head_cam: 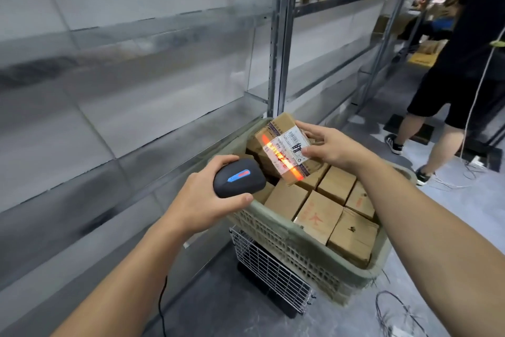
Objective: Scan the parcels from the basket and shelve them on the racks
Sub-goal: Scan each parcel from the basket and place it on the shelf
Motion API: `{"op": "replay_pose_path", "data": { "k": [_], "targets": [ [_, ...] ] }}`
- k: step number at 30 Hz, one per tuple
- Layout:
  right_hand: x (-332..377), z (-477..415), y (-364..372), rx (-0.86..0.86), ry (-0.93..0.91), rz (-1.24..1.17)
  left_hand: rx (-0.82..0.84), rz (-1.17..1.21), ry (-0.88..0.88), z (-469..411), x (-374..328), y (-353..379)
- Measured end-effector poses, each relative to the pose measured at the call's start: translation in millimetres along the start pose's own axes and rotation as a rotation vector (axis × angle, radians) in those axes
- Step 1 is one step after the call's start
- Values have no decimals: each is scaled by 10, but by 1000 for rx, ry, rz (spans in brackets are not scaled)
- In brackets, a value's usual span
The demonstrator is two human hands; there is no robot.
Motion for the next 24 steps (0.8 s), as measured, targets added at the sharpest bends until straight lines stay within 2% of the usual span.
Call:
{"op": "replay_pose_path", "data": {
  "k": [5, 8, 13, 18, 24],
  "targets": [
    [91, -30, 210, -51, -73, -69, -119, 100, -32, 219, 16, -139],
    [213, -73, 430, 14, -117, -39, -116, 18, 14, 372, -119, -262],
    [469, -178, 784, 111, -156, -33, -123, -70, -21, 584, -46, -502],
    [804, -236, 1159, 182, -196, -33, -189, -76, -50, 837, 86, -808],
    [1403, -236, 1733, 202, -299, -169, -334, -26, -74, 1289, 285, -1375]
  ]
}}
Point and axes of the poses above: each hand's wrist, its own z-axis away from the middle knuckle, its own y-axis out of the palm, x = y × z, the point moved 7 cm from there along -z, towards the middle knuckle, and after that the axes turned 1 degree about -x, right-handed, at the moved point
